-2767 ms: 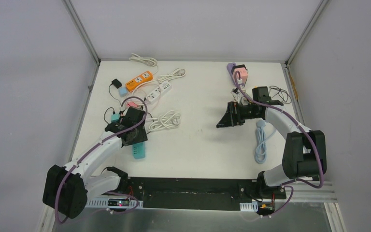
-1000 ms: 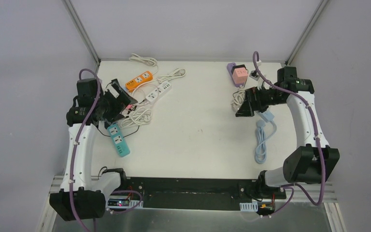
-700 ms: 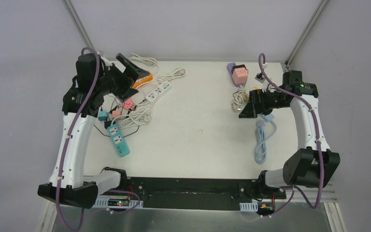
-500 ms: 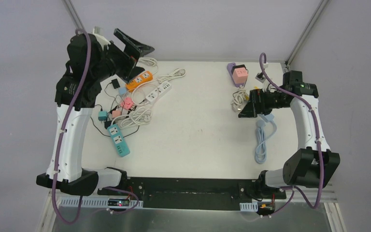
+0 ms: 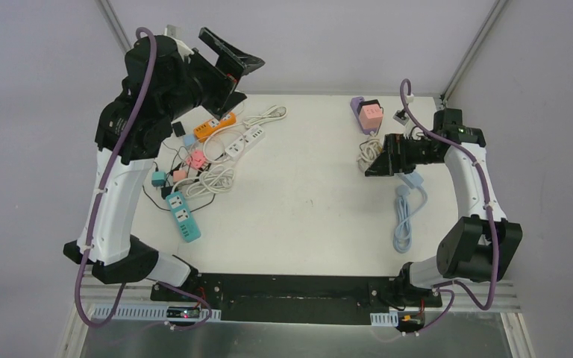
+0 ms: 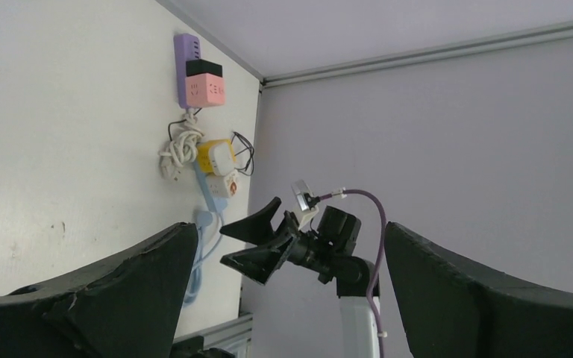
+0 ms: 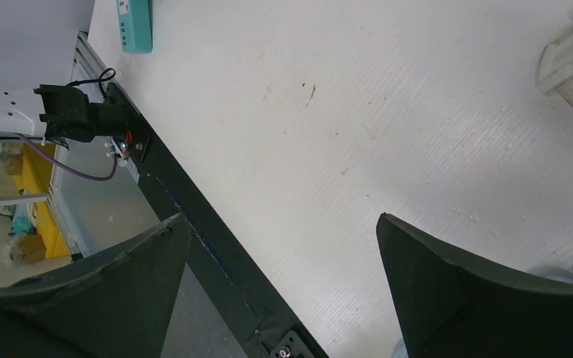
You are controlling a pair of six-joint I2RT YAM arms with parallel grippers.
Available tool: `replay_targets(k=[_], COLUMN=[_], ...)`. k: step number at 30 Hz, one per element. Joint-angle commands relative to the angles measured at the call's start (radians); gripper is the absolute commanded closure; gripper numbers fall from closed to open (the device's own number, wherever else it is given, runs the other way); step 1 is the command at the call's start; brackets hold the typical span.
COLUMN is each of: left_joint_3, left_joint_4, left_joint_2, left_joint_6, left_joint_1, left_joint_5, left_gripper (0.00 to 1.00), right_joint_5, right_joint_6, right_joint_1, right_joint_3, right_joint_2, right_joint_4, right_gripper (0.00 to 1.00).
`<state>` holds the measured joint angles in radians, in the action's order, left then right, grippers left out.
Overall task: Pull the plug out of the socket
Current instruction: Move the socket to the center of the board.
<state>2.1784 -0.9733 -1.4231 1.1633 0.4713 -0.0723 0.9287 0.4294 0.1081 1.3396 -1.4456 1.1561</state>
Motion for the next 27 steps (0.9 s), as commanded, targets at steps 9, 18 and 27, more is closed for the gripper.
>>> replay_targets(k=[9, 18, 27], left_joint_3=[0.175, 0.021, -0.432], left_joint_4=[-0.083, -0.095, 0.002], left_joint_2=[-0.075, 0.006, 0.248], left_joint_6=[0.025, -0.217, -0.645], left_joint_1=[0.175, 0.178, 0.178], left_joint_5=[0.141, 0.188, 0.161], left_gripper=[0.01, 0.01, 0.01], right_joint_5=[0.034, -0.022, -0.126], right_joint_6=[-0.035, -0.045, 0.009], right_joint_1=[0.007, 0.012, 0.109], right_joint_3=[-0.026, 0.004, 0.126], right_joint_2=[0.070, 0.095, 0.073], right_joint_4=[-0.064, -0.070, 0.026], right_gripper=[0.00, 0.00, 0.00])
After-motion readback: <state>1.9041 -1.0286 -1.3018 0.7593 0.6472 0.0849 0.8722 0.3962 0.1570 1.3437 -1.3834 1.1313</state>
